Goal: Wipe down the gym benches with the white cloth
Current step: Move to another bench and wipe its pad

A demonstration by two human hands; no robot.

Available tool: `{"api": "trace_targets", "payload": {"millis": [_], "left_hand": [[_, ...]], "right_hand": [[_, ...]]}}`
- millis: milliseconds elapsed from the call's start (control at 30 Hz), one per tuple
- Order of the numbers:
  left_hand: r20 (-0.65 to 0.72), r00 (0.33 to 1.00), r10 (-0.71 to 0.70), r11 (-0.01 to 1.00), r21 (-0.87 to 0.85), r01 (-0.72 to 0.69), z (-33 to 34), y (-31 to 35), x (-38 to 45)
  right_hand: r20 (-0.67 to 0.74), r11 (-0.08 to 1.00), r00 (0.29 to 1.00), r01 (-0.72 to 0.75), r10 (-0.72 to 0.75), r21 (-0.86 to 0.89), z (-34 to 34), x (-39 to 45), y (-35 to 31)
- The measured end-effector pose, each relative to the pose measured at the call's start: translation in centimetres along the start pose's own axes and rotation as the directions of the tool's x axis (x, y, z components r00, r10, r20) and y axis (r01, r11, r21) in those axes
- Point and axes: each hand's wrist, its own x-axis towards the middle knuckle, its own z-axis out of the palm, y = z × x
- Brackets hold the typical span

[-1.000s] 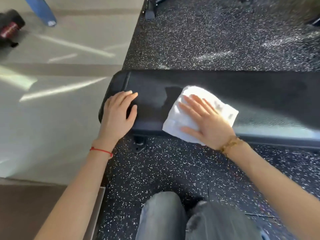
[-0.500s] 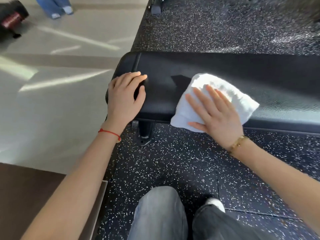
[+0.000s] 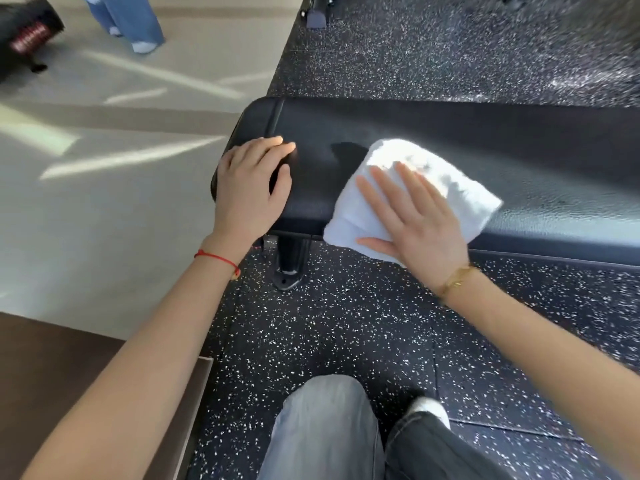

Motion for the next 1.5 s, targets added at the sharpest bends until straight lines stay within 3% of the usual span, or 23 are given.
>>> {"api": "trace_targets", "payload": {"millis": [100, 200, 333, 567, 667, 800, 967, 1100, 1267, 1500], "left_hand": [[0.006, 1.000, 0.006, 1.000, -0.001, -0.006, 0.0, -0.1, 0.0], [0.022, 1.000, -0.002, 1.000, -0.008, 0.002, -0.2, -0.1, 0.0], [0.018, 1.000, -0.013, 1.000, -0.010, 0.013, -0.2, 0.1, 0.0], [0.013, 1.000, -0.002, 1.000, 0.000, 0.002, -0.4, 0.3, 0.0], [0.032, 0.999, -0.010, 1.000, -0.007, 0.010, -0.4, 0.1, 0.0], [0.046, 0.999, -0.008, 1.000, 0.007, 0.008, -0.4, 0.3, 0.1], [0.101, 0.992, -0.082, 0.997, 0.007, 0.081, -0.3, 1.5, 0.0], [0.100, 0.993, -0.062, 0.998, 0.009, 0.061, 0.1, 3.9, 0.1], [0.106, 0.994, -0.023, 0.999, -0.036, 0.027, 0.8, 6.6, 1.1], [0.070, 0.997, 0.011, 0.999, -0.043, -0.008, 1.6, 7.7, 1.2]], "right_hand": [[0.007, 0.999, 1.000, 0.022, -0.022, 0.029, 0.5, 2.5, -2.4], [-0.026, 0.993, 0.998, 0.060, -0.058, 0.105, 0.0, 0.7, -0.4], [-0.010, 0.992, 0.999, -0.043, 0.044, 0.116, -1.1, -2.4, 2.8], [0.047, 0.992, 0.999, -0.009, 0.004, 0.123, 0.3, 2.2, -1.5], [0.034, 0.990, 0.999, 0.015, -0.020, 0.143, -0.5, -0.6, 1.2], [0.071, 0.988, 0.996, -0.069, 0.060, 0.139, -1.7, -3.9, 4.9], [0.080, 0.988, 0.995, -0.075, 0.064, 0.139, -0.5, 0.4, 0.9], [0.074, 0.983, 0.997, -0.027, 0.014, 0.182, -1.0, -1.2, 2.4], [0.157, 0.963, 0.975, -0.188, 0.159, 0.192, -2.4, -4.7, 6.4], [0.160, 0.978, 0.987, -0.064, 0.032, 0.198, -1.1, -1.7, 3.1]]}}
